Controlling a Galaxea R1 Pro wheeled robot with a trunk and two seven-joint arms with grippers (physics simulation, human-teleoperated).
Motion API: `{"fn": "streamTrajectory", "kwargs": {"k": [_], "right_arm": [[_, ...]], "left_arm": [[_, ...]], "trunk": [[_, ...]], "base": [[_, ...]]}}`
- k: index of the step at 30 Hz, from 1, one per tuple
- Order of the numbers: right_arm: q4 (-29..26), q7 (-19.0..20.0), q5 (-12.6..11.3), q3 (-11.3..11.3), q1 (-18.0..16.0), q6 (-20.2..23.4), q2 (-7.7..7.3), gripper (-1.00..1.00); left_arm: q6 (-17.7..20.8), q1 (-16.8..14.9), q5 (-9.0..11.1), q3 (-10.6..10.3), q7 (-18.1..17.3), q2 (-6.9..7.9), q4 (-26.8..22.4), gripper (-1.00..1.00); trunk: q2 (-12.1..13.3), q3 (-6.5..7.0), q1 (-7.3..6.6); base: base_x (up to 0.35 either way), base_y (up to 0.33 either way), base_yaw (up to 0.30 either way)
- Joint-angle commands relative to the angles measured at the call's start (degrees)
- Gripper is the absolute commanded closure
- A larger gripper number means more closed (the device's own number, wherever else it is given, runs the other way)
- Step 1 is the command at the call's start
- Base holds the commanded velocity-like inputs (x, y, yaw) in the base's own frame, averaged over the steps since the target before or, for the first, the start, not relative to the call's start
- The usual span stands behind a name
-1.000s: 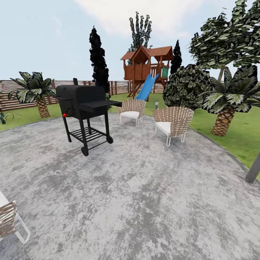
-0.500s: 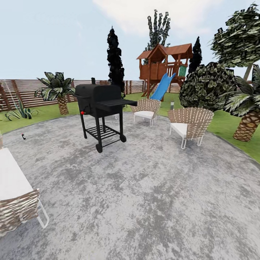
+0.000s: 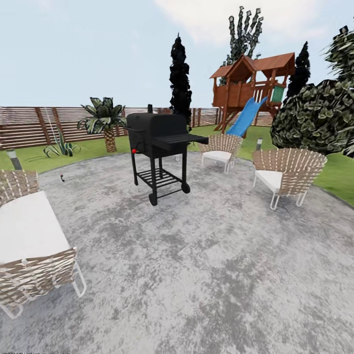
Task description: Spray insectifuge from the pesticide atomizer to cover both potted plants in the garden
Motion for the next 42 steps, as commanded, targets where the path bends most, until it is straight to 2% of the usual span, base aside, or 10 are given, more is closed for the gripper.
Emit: {"fn": "streamTrajectory", "kwargs": {"k": [1, 29, 42], "right_arm": [[0.0, 0.0, 0.0, 0.0, 0.0, -0.2, -0.01, -1.00], [0.0, 0.1, 0.0, 0.0, 0.0, -0.2, 0.01, -1.00], [0.1, 0.4, 0.1, 0.0, 0.0, -0.2, -0.04, -1.00]], "left_arm": [[-0.2, -0.1, -0.1, 0.0, 0.0, -0.01, 0.1, -1.00], [-0.1, -0.5, 0.1, 0.2, 0.0, 0.09, 0.1, -1.00], [-0.1, -0.5, 0.1, 0.2, 0.0, 0.09, 0.1, -1.00]], "trunk": [[0.0, -0.09, 0.02], [0.0, -1.02, 0.02], [0.0, -1.07, 0.02]], "base": [[0.241, -0.181, 0.280], [0.269, -0.205, 0.279], [0.280, -0.207, 0.036]]}}
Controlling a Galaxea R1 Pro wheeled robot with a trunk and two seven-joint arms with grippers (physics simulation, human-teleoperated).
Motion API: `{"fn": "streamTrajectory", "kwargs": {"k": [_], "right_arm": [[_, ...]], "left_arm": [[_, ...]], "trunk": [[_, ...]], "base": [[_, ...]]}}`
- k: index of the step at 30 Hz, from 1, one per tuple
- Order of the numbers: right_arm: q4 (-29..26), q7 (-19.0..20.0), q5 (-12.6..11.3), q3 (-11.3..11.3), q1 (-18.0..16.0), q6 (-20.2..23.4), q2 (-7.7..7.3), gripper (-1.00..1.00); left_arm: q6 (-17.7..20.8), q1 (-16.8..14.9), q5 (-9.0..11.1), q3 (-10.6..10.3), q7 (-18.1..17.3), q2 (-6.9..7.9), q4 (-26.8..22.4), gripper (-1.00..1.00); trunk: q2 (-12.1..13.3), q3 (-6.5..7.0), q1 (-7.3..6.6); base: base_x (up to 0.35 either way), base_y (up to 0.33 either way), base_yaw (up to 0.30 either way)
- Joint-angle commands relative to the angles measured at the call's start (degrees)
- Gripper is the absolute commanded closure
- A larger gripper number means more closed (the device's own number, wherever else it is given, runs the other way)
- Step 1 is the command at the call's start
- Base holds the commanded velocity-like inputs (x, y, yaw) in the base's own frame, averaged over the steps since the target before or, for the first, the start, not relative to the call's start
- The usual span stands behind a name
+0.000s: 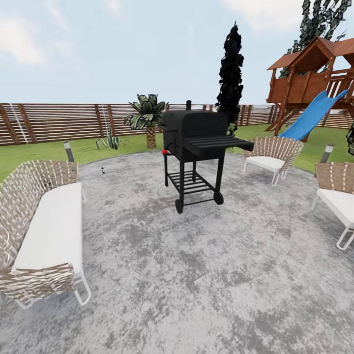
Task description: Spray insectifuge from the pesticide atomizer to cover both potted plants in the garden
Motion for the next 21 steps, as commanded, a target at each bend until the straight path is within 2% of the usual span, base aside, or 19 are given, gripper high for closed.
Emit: {"fn": "streamTrajectory", "kwargs": {"k": [1, 13, 18, 21], "right_arm": [[0.0, 0.0, 0.0, 0.0, 0.0, -0.2, 0.00, -1.00], [0.0, 0.0, 0.0, 0.1, 0.0, -0.2, 0.02, -1.00], [0.0, -0.1, 0.0, 0.0, 0.0, -0.2, 0.02, -1.00], [0.0, -0.1, 0.0, 0.0, 0.0, -0.2, 0.02, -1.00]], "left_arm": [[-0.2, 0.0, 0.0, 0.0, 0.0, 0.00, 0.0, -1.00], [-0.2, 0.0, 0.2, 0.0, 0.0, 0.05, 0.0, -1.00], [-0.3, 0.0, -0.1, -0.1, 0.0, -0.05, 0.0, -1.00], [-0.3, 0.0, -0.2, -0.4, -0.1, -0.13, -0.1, -1.00]], "trunk": [[0.0, -0.06, 0.02], [0.0, -0.06, 0.02], [0.0, -0.06, 0.02], [0.0, -0.06, 0.02]], "base": [[0.280, -0.207, 0.001], [0.280, -0.206, 0.008], [0.273, -0.195, 0.190], [0.114, -0.072, 0.264]]}}
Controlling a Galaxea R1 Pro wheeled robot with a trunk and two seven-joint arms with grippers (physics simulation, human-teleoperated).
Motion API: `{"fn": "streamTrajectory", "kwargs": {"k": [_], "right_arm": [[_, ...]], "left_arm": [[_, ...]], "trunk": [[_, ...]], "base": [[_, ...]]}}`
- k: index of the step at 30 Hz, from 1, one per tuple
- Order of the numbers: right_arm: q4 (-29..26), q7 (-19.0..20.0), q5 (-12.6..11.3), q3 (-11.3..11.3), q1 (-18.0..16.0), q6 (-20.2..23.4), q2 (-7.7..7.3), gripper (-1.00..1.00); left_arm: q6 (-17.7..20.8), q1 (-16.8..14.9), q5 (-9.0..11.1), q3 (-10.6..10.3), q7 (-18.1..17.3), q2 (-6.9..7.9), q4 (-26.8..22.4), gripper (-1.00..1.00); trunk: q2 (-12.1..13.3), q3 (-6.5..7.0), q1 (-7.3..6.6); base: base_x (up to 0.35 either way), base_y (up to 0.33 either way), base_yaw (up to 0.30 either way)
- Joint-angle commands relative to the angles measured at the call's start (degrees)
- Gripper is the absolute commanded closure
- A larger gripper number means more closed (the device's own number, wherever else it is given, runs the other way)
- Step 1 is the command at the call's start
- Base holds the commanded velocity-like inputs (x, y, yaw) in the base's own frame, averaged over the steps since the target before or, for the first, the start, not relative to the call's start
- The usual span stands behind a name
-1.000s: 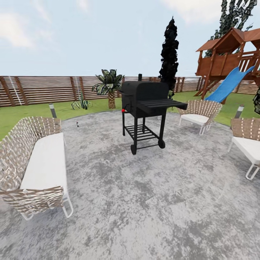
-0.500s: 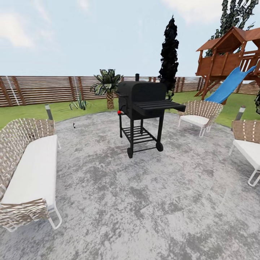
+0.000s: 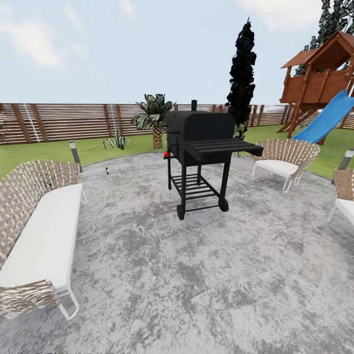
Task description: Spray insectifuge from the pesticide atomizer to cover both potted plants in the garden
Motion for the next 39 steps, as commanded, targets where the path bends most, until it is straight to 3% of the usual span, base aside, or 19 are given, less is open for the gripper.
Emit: {"fn": "streamTrajectory", "kwargs": {"k": [1, 6, 10, 24, 30, 39], "right_arm": [[0.0, 0.0, 0.0, 0.0, 0.0, -0.2, -0.01, -1.00], [0.1, 0.0, 0.1, 0.0, 0.0, -0.2, -0.01, -1.00], [0.0, 0.1, 0.1, 0.0, 0.0, -0.2, -0.01, -1.00], [-0.1, 0.3, 0.1, 0.2, 0.0, -0.2, -0.01, -1.00], [0.0, 0.4, 2.4, 0.1, 0.0, -0.2, -0.01, -1.00], [0.0, 0.2, 2.6, 0.1, 0.0, -0.2, -0.01, -1.00]], "left_arm": [[-0.2, -0.1, 0.0, -0.1, 0.0, -0.01, 0.0, -1.00], [-0.2, -0.1, -0.1, -0.3, 0.0, -0.07, 0.0, -1.00], [-0.2, -0.1, -0.1, -0.3, 0.0, -0.04, 0.1, -1.00], [-0.3, -0.1, 0.3, 0.2, 0.1, -0.02, 0.1, -1.00], [-0.3, -0.1, 0.3, 0.4, 0.1, 0.04, 0.1, -1.00], [-0.3, -0.1, 0.3, 0.4, 0.1, 0.12, 0.1, -1.00]], "trunk": [[0.0, -0.05, 0.01], [0.0, -0.05, 0.01], [-1.6, -0.77, 0.88], [-7.2, -3.29, 3.96], [-9.7, -4.36, 5.28], [-13.3, -5.98, 7.25]], "base": [[0.044, -0.028, 0.273], [0.014, -0.009, 0.276], [0.001, -0.001, 0.218], [0.000, 0.000, 0.009], [0.000, 0.000, 0.000], [0.000, 0.000, 0.000]]}}
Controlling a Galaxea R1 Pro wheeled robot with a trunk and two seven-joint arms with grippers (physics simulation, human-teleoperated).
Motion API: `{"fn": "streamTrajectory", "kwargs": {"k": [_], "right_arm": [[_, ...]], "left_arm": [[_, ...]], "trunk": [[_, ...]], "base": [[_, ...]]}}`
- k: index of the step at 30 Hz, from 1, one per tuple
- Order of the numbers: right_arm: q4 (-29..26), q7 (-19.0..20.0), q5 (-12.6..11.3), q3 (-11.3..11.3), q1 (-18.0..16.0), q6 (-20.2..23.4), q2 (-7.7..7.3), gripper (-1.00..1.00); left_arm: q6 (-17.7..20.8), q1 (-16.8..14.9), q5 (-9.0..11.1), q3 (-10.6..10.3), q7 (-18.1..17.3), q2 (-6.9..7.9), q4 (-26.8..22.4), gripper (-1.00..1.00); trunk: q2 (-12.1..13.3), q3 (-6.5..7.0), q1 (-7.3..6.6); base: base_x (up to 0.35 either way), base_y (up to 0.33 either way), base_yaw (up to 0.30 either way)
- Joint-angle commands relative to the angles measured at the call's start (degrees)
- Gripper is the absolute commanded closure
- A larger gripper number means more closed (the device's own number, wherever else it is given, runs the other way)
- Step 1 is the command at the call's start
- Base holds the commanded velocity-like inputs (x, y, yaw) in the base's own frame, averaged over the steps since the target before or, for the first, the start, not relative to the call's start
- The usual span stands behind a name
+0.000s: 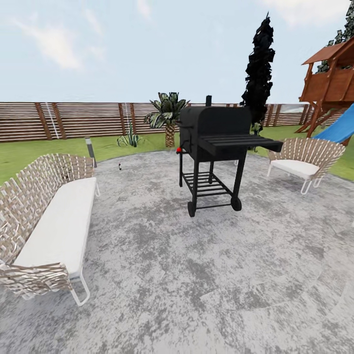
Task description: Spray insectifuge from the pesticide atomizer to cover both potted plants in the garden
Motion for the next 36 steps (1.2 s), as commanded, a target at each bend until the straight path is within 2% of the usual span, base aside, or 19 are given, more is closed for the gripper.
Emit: {"fn": "streamTrajectory", "kwargs": {"k": [1, 13, 25, 36], "right_arm": [[0.0, 0.0, 0.3, 0.0, 0.0, -0.2, -0.02, -1.00], [0.1, -0.1, 0.3, 0.0, 0.0, -0.2, 0.42, -1.00], [0.1, 0.0, 0.3, -0.1, 0.0, -0.2, -0.10, -1.00], [0.1, -0.1, 0.3, 0.1, 0.0, -0.2, -0.05, -1.00]], "left_arm": [[-0.2, 0.0, 0.0, 0.0, 0.0, 0.01, 0.0, -1.00], [-0.2, 0.0, 0.1, 0.0, 0.0, 0.01, 0.0, -1.00], [-0.2, 0.0, 0.1, 0.0, 0.0, 0.01, 0.0, -1.00], [-0.2, 0.0, 0.1, 0.0, 0.0, 0.01, 0.0, -1.00]], "trunk": [[-0.4, -0.24, 0.22], [-5.3, -2.89, 2.86], [-10.1, -5.09, 5.49], [-14.5, -7.72, 7.91]], "base": [[0.000, 0.000, 0.005], [0.000, 0.000, 0.120], [0.000, 0.000, 0.012], [0.000, 0.000, 0.170]]}}
